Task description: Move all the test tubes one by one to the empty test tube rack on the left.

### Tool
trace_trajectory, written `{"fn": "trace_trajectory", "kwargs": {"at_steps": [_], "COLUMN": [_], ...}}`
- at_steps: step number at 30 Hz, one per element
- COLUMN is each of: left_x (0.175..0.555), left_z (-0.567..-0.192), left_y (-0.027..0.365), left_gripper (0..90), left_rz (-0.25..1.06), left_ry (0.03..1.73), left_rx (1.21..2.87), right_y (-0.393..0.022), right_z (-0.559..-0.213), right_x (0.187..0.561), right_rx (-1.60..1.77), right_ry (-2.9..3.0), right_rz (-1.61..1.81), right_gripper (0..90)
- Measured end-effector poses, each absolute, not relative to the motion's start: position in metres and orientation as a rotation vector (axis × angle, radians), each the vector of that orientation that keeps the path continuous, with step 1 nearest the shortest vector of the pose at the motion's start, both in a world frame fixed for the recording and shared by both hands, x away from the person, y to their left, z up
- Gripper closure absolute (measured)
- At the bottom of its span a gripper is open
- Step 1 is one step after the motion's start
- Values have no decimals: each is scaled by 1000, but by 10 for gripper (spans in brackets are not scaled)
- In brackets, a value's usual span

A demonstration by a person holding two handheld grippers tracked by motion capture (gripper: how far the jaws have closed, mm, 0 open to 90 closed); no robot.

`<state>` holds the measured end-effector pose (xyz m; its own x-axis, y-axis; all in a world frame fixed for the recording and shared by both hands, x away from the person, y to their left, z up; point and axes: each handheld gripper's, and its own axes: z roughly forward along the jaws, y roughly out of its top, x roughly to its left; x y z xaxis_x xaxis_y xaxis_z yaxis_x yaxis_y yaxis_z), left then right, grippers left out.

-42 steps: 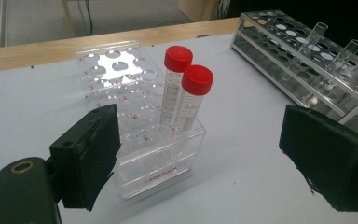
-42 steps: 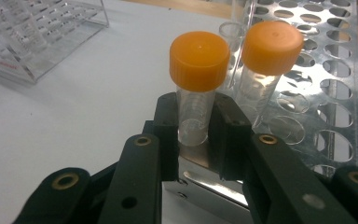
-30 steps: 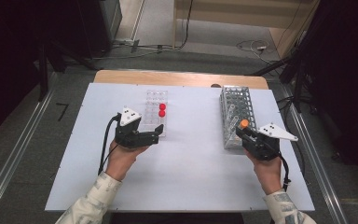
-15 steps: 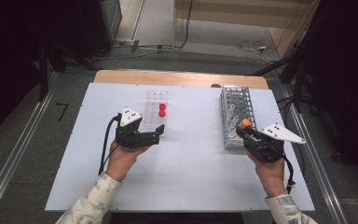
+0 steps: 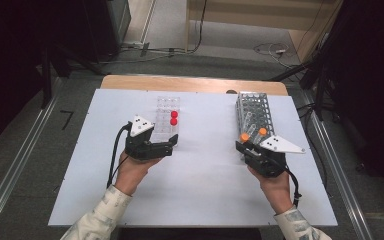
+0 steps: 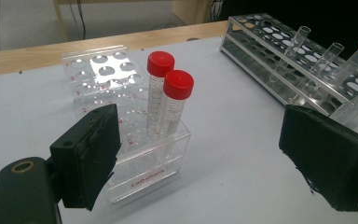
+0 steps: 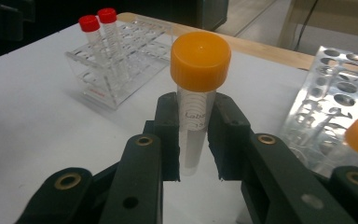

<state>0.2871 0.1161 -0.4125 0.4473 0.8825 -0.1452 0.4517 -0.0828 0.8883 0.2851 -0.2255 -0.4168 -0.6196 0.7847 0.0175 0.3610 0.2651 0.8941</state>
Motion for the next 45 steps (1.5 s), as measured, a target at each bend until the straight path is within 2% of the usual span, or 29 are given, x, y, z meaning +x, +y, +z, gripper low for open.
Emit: {"fn": "trace_trajectory", "kwargs": {"at_steps": [21,35,39,45], "left_x": [281,263,261,261], "left_z": [-410,-407,-408,-411], "left_y": [106,71,69,67], "left_gripper": [141,163,203,389], "left_rz": [532,496,489,448], "left_ry": [1116,979,954,895], "left_rx": [1726,1788,1794,1818], "right_y": [-172,-135,-127,-120], "right_z": [-433,-440,-441,-438], "right_x": [284,281,281,279], "right_rx": [927,842,825,804], "right_ry": [2259,2377,2393,2396], "right_rz": [1307,1295,1298,1319], "right_gripper": [722,721,721,721]}}
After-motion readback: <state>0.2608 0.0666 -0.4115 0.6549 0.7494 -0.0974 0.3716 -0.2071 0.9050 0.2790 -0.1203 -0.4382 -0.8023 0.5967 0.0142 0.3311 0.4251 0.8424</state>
